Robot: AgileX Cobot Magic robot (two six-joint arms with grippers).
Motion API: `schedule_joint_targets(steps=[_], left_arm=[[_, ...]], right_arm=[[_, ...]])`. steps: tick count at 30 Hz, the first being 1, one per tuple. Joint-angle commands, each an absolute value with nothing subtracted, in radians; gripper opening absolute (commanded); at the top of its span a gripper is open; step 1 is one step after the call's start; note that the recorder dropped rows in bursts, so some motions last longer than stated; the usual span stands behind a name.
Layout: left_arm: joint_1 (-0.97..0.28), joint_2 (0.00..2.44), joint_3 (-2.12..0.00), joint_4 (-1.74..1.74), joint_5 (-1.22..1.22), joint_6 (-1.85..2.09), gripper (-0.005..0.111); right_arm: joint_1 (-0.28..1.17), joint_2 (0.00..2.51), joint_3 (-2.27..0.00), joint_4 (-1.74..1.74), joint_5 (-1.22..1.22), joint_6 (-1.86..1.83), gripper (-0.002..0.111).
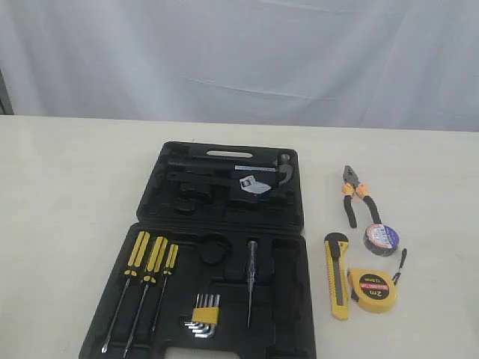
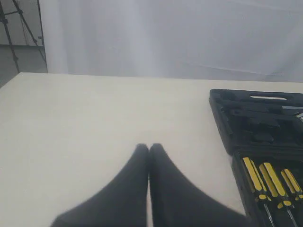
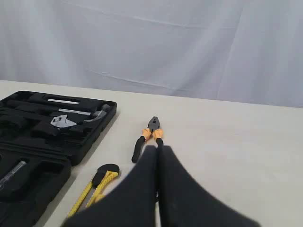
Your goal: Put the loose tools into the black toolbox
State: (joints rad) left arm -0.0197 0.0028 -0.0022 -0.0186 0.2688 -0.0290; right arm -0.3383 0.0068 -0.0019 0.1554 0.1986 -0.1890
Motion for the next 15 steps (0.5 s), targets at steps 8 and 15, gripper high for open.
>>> schedule_joint_targets(steps=[8, 15], left_arm=[[-0.022, 0.0, 0.0, -0.021, 0.268, -0.031, 0.0], [-0.022, 0.0, 0.0, -0.021, 0.268, -0.031, 0.0]], right_arm=[[-0.334, 0.0, 0.0, 0.148, 0.203, -0.191, -0.001], [-0.334, 0.0, 0.0, 0.19, 0.109, -0.173, -0.001]])
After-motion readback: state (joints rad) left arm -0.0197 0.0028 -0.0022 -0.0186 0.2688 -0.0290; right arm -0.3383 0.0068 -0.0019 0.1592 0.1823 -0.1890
